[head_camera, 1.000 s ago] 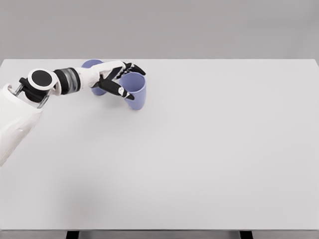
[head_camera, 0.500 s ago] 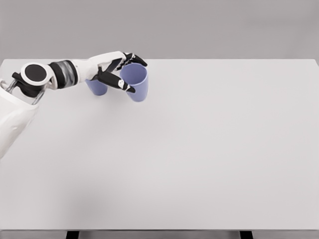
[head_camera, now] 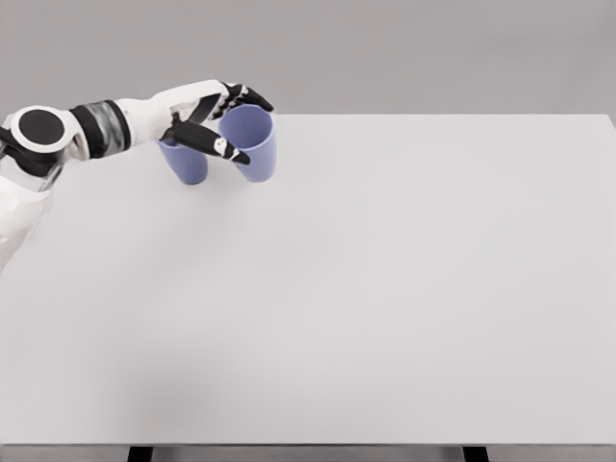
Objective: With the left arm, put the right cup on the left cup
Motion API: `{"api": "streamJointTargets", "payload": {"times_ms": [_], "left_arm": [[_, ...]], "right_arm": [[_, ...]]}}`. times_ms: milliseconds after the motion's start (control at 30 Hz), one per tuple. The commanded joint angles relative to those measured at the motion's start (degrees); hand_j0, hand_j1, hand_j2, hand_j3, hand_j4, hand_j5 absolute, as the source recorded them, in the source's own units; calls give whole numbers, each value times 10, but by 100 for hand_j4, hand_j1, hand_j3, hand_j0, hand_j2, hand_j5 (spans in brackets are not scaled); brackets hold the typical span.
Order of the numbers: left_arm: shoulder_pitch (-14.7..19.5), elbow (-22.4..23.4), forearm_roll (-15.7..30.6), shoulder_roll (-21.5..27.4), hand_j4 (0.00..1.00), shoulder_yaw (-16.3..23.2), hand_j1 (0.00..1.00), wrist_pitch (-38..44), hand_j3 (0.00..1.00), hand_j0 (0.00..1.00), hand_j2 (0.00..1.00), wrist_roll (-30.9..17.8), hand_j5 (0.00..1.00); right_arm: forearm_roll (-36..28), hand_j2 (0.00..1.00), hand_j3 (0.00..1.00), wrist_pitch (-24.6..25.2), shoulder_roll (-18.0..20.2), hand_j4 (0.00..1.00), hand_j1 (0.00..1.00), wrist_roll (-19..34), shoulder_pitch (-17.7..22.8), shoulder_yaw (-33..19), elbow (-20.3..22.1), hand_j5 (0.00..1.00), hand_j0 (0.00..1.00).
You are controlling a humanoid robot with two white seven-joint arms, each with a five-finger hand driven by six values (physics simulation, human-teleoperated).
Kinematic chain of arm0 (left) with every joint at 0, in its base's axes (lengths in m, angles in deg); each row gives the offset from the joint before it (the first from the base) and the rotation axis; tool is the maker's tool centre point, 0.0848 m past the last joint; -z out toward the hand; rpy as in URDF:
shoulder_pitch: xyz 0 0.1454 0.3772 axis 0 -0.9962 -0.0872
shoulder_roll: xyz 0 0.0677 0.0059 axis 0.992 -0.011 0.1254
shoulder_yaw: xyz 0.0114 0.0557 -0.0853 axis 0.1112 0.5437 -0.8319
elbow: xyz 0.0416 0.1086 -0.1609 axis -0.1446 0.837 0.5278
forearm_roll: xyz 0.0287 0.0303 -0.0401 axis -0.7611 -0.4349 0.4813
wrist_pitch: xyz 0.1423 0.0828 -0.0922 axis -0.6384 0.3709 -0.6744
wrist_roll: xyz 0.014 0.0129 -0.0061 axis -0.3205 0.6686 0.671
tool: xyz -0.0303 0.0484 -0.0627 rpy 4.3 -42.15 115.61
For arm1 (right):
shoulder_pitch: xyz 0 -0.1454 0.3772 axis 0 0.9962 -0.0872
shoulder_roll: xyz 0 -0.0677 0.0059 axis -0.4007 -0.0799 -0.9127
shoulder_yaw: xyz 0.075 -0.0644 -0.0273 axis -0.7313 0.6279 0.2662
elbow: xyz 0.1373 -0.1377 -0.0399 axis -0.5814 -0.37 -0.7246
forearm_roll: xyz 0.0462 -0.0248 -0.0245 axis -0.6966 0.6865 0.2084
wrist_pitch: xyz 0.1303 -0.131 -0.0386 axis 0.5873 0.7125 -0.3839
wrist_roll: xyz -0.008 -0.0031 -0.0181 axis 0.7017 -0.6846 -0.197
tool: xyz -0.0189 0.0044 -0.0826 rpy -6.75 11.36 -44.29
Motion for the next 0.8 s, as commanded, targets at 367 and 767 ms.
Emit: {"api": "streamJointTargets", "payload": {"times_ms": [367, 767], "left_arm": [[16, -11, 36, 35, 65, -2, 65, 0, 65, 65, 65, 0, 65], [33, -11, 48, 51, 65, -3, 65, 0, 65, 65, 65, 0, 65]], "right_arm": [[0, 100, 100, 0, 0, 100, 100, 0, 0, 0, 0, 100, 100], [0, 100, 100, 0, 0, 100, 100, 0, 0, 0, 0, 100, 100]]}}
